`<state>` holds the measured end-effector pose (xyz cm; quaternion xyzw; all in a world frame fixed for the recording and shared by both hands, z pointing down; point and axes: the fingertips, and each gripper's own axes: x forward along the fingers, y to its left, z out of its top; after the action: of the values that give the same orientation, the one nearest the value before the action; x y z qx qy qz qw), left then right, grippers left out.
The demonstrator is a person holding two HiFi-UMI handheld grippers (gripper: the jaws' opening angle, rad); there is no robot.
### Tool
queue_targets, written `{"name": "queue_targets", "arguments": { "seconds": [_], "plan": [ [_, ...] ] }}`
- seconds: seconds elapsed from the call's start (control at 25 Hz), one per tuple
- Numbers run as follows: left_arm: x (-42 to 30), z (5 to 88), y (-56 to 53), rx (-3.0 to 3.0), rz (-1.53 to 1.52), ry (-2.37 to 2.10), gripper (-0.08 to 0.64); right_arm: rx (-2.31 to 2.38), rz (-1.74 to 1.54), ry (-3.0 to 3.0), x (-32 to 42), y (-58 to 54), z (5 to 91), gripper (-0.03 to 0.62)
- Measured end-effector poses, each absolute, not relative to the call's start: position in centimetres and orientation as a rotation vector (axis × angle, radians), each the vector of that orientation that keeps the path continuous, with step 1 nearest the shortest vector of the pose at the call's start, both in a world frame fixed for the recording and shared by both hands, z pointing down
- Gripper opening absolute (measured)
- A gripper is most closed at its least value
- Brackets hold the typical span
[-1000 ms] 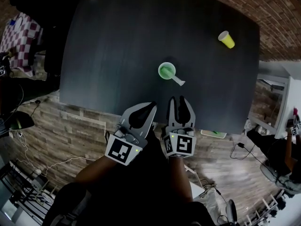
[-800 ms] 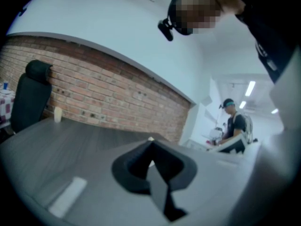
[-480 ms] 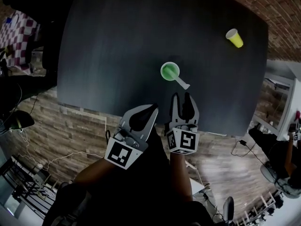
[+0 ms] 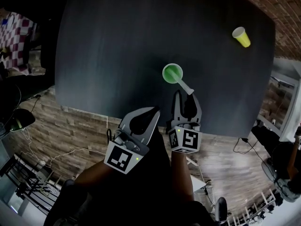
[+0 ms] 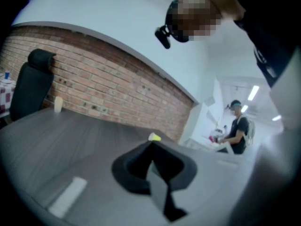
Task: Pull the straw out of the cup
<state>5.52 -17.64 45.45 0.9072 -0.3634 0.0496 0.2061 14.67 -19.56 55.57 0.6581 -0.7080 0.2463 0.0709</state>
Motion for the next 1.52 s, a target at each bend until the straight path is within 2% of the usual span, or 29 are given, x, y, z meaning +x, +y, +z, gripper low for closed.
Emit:
{"name": "queue_targets", "arguments": {
  "seconds": [0.88,1.52],
  "plan": [
    [4.6,46.7,-19.7,2.485,0.14,-1.018,0.003,1.983,0.781,-2.1,14.5,-21.7,57.8,0.147],
    [4.2,47.4,-19.9,2.474,0.146,-1.013,0.003,2.007,0.782,-2.077,14.7,-22.1,57.9,0.084]
  ]
}}
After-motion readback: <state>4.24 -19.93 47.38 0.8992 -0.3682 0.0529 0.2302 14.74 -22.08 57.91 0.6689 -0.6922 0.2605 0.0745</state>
